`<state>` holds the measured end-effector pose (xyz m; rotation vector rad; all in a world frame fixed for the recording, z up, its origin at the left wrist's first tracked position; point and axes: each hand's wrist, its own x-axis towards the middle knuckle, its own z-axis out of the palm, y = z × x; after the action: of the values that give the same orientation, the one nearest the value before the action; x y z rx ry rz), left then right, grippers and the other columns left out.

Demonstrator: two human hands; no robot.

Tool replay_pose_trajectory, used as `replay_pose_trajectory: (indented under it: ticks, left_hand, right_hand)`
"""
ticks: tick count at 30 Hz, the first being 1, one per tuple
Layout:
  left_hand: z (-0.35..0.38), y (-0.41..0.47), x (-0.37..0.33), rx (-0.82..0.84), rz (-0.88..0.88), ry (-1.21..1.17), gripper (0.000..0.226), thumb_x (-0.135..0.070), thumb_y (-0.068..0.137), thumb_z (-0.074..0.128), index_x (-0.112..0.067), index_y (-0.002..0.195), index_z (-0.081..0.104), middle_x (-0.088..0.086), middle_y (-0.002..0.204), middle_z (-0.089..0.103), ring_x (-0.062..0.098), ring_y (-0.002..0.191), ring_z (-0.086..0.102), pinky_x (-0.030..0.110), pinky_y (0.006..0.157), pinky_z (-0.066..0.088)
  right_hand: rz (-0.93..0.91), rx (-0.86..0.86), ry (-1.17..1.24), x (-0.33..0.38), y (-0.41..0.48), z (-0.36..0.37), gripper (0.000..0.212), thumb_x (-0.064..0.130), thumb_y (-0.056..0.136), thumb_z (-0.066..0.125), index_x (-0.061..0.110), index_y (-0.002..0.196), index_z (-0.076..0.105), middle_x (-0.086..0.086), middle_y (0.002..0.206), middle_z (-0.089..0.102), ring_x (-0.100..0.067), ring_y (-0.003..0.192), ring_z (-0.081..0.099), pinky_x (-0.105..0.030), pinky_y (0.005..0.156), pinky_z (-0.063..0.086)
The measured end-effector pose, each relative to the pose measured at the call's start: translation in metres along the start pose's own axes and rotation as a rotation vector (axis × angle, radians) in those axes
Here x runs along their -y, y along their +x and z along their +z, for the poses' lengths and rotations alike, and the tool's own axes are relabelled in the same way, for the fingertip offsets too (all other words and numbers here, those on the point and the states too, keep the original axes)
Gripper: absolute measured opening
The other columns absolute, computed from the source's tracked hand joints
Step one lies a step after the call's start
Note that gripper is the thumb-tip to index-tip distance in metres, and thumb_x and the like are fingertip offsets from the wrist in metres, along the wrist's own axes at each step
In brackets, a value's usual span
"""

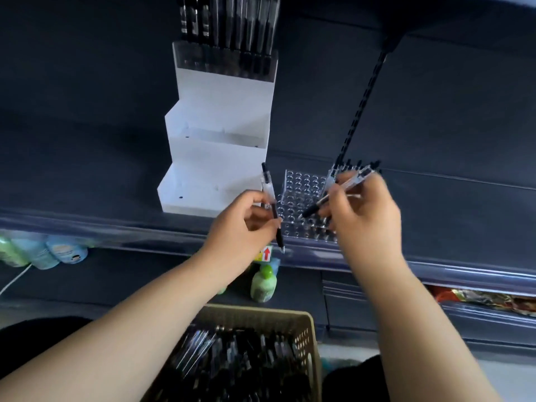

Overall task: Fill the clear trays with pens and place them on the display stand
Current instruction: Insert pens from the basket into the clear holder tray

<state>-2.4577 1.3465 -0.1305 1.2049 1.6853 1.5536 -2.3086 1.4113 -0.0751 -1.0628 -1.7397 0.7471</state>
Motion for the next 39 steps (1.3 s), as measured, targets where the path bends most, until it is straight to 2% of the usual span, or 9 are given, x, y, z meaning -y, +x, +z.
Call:
replay_pose_trajectory:
  ticks: [4, 9, 12, 16, 19, 22, 27, 32, 39]
  left_hand:
    - [0.005, 0.039, -0.012, 0.032, 0.079, -0.011, 0.028, -0.024, 0.077, 0.071, -0.048, 0.085, 0.058, -0.009, 0.085, 0.072, 0.013, 0.083, 0.068, 0.043, 0.086, 0.053]
    - [0.016, 0.076, -0.008, 0.07, 0.12, -0.031, 0.02, -0.033, 0.072, 0.067, -0.046, 0.084, 0.059, -0.008, 0.084, 0.072, 0.016, 0.086, 0.069, 0.041, 0.086, 0.053]
    - [0.02, 0.09, 0.001, 0.071, 0.146, 0.009, 0.022, -0.025, 0.08, 0.07, -0.042, 0.087, 0.058, -0.012, 0.086, 0.072, 0.01, 0.084, 0.068, 0.028, 0.078, 0.049]
    - [0.023, 0.094, 0.008, 0.067, 0.137, 0.019, 0.02, -0.022, 0.08, 0.068, -0.037, 0.089, 0.059, -0.013, 0.087, 0.073, 0.007, 0.083, 0.068, 0.026, 0.078, 0.049]
    - [0.021, 0.092, 0.011, 0.078, 0.126, 0.007, 0.019, -0.023, 0.08, 0.068, -0.036, 0.09, 0.059, -0.015, 0.085, 0.073, 0.005, 0.08, 0.068, 0.025, 0.076, 0.048]
    - [0.017, 0.09, 0.013, 0.076, 0.11, 0.006, 0.018, -0.027, 0.079, 0.067, -0.037, 0.09, 0.059, -0.016, 0.084, 0.072, 0.003, 0.079, 0.067, 0.023, 0.074, 0.045]
    - [0.008, 0.089, 0.01, 0.046, 0.114, 0.009, 0.021, -0.024, 0.081, 0.069, -0.039, 0.094, 0.06, -0.013, 0.086, 0.073, 0.01, 0.081, 0.068, 0.04, 0.084, 0.051]
    - [0.005, 0.088, 0.008, 0.031, 0.112, 0.004, 0.02, -0.025, 0.081, 0.068, -0.038, 0.095, 0.061, -0.012, 0.086, 0.073, 0.012, 0.082, 0.069, 0.045, 0.086, 0.053]
    - [0.01, 0.086, 0.008, 0.027, 0.091, -0.005, 0.023, -0.033, 0.074, 0.065, -0.04, 0.095, 0.059, -0.013, 0.086, 0.073, 0.014, 0.082, 0.069, 0.049, 0.088, 0.051]
  right_hand:
    - [-0.108, -0.068, 0.027, 0.006, 0.048, -0.007, 0.038, 0.018, 0.084, 0.057, 0.048, 0.092, 0.036, 0.004, 0.078, 0.068, -0.014, 0.07, 0.068, -0.045, 0.066, 0.056]
    - [-0.114, -0.047, -0.137, -0.003, 0.085, 0.011, 0.007, 0.024, 0.094, 0.042, 0.029, 0.096, 0.047, 0.007, 0.078, 0.065, -0.015, 0.07, 0.065, -0.031, 0.057, 0.048]
    - [-0.141, 0.008, -0.312, -0.015, 0.095, 0.017, 0.016, 0.024, 0.095, 0.044, 0.016, 0.097, 0.058, 0.001, 0.085, 0.058, -0.016, 0.074, 0.051, -0.024, 0.059, 0.029]
    - [-0.149, 0.041, -0.426, -0.025, 0.104, 0.016, 0.017, 0.022, 0.094, 0.049, 0.012, 0.098, 0.062, 0.0, 0.086, 0.052, -0.011, 0.068, 0.044, -0.015, 0.057, 0.03]
    - [-0.139, 0.063, -0.48, -0.028, 0.107, 0.017, 0.018, 0.024, 0.094, 0.049, 0.013, 0.1, 0.062, -0.001, 0.087, 0.055, -0.017, 0.074, 0.048, -0.021, 0.057, 0.026]
    - [-0.135, 0.093, -0.485, -0.027, 0.107, 0.021, 0.019, 0.023, 0.093, 0.05, 0.011, 0.101, 0.063, -0.004, 0.09, 0.061, -0.022, 0.081, 0.055, -0.028, 0.066, 0.041]
    - [-0.148, 0.105, -0.487, -0.023, 0.103, 0.024, 0.019, 0.02, 0.091, 0.054, 0.011, 0.105, 0.062, -0.004, 0.088, 0.065, -0.029, 0.089, 0.057, -0.042, 0.08, 0.048]
    - [-0.177, 0.077, -0.475, -0.019, 0.101, 0.024, 0.023, 0.019, 0.089, 0.057, 0.014, 0.112, 0.06, 0.011, 0.077, 0.055, -0.028, 0.086, 0.057, -0.044, 0.083, 0.047]
    - [-0.169, 0.098, -0.545, -0.025, 0.099, 0.025, 0.022, 0.019, 0.087, 0.059, 0.015, 0.108, 0.063, -0.004, 0.087, 0.068, -0.029, 0.092, 0.054, -0.046, 0.086, 0.044]
